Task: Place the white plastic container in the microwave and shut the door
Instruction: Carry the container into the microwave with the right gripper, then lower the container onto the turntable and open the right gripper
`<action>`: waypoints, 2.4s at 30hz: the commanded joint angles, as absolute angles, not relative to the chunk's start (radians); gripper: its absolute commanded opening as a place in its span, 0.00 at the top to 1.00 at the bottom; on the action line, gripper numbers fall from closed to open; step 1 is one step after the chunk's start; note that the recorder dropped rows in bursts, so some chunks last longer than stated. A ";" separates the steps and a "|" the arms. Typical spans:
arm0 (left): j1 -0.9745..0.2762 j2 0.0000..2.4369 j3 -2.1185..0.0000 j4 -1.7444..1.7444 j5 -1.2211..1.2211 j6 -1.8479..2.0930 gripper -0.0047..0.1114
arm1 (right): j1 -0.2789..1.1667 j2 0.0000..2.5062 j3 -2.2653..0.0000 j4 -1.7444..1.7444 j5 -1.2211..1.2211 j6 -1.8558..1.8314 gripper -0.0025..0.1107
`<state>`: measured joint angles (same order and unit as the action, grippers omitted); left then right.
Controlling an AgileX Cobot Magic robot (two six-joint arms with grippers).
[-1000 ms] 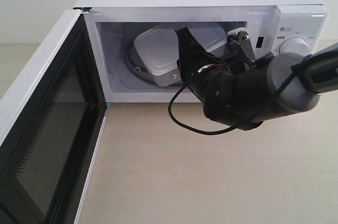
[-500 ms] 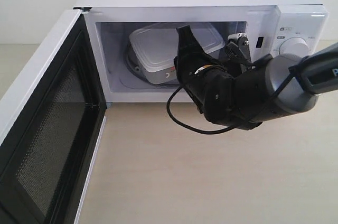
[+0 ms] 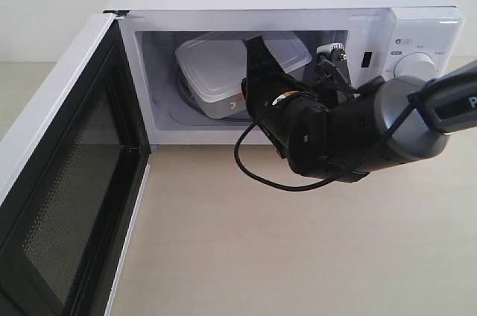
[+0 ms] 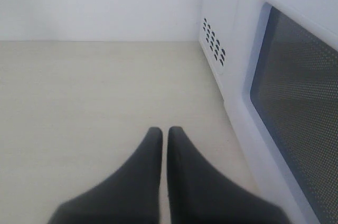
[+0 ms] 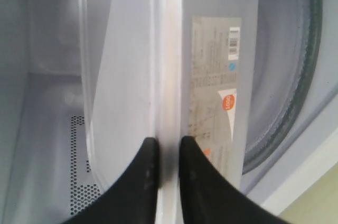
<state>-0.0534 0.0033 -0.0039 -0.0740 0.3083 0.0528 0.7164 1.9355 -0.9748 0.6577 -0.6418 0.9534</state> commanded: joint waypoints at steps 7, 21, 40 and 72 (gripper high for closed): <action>-0.056 0.000 0.000 -0.086 0.307 0.054 0.92 | 0.708 1.936 -0.979 0.646 -0.675 0.937 0.98; -0.056 0.000 0.000 -0.086 0.307 0.054 0.92 | 0.708 1.936 -0.979 0.698 -0.666 0.931 0.45; -0.056 0.000 0.000 -0.086 0.307 0.054 0.92 | 0.708 1.894 -0.977 0.527 -0.429 0.877 0.78; -0.056 0.000 0.000 -0.086 0.307 0.054 0.92 | 0.708 1.989 -0.977 -0.127 -0.435 0.438 0.98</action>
